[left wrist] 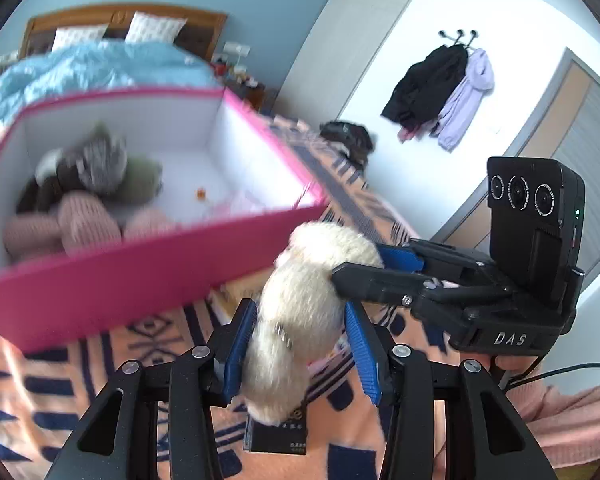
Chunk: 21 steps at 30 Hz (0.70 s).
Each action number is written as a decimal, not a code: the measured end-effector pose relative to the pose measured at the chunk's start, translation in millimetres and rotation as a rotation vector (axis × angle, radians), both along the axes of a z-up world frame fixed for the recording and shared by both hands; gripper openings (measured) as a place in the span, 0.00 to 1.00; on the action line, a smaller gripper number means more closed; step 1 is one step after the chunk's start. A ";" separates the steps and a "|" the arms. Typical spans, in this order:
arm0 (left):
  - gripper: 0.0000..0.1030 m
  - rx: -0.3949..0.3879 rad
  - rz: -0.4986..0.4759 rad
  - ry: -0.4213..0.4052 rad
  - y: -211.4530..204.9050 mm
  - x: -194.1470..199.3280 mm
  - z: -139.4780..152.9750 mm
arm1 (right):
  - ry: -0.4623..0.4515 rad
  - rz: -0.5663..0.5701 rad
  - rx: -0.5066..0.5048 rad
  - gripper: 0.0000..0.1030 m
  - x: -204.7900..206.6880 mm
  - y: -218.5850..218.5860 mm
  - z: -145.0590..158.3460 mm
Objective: Organize objects
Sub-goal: 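Carry the cream plush over the pink box and open the right gripper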
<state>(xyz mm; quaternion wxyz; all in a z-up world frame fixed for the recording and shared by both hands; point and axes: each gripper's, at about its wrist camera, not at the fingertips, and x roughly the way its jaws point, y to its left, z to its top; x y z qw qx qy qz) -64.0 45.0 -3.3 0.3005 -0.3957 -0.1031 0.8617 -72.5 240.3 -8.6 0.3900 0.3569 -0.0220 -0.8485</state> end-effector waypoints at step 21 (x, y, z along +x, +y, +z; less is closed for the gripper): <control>0.43 -0.106 0.091 0.093 -9.1 -119.3 44.1 | 0.171 0.060 0.043 0.36 -118.8 -37.9 55.1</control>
